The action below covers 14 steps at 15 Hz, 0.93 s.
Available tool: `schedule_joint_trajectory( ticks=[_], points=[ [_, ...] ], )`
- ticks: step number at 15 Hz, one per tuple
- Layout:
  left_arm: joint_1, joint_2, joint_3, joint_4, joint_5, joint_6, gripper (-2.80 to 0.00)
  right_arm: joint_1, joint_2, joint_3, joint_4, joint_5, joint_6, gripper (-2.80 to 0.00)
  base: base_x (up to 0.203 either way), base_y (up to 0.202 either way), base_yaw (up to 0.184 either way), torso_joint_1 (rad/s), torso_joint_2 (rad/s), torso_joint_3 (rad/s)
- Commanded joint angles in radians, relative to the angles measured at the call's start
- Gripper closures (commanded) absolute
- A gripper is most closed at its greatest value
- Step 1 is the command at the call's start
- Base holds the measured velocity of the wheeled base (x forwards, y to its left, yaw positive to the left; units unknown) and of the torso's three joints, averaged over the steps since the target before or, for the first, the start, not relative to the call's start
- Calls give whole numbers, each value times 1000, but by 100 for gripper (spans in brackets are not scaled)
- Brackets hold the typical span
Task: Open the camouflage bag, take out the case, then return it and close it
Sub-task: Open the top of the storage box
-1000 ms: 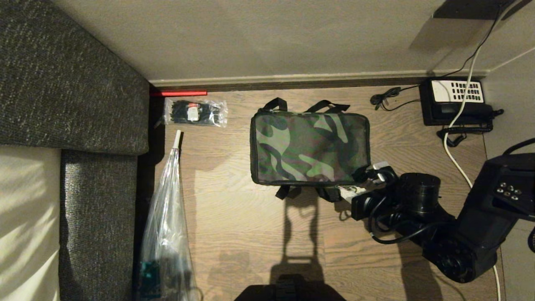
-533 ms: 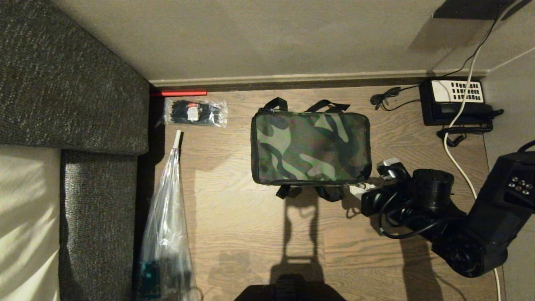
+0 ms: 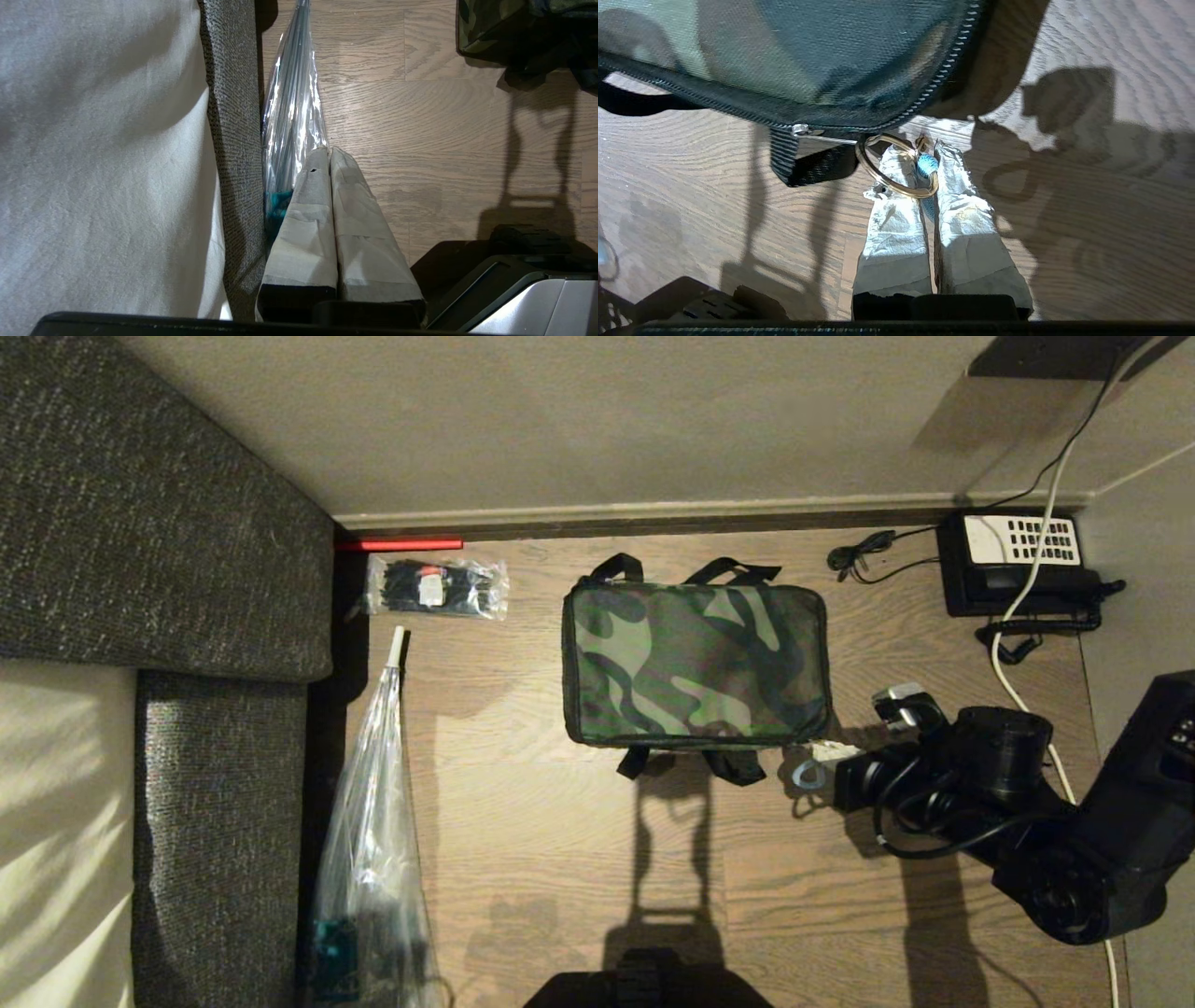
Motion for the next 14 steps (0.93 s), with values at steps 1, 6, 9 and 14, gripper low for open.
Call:
schedule_joint_trajectory(
  ticks=[1,6,9,14],
  points=[
    [0,0,0,0,0,1,0,-17,-3,0,-2,3,-1,0,0,0,0,0,0,0],
    [0,0,0,0,0,-1,0,-53,-6,3,-2,5,1,0,0,0,0,0,0,0],
    [0,0,0,0,0,1,0,-75,-9,-3,-2,40,-2,0,0,0,0,0,0,0],
    [0,0,0,0,0,-1,0,-124,-25,-26,51,61,-4,0,0,0,0,0,0,0]
  ],
)
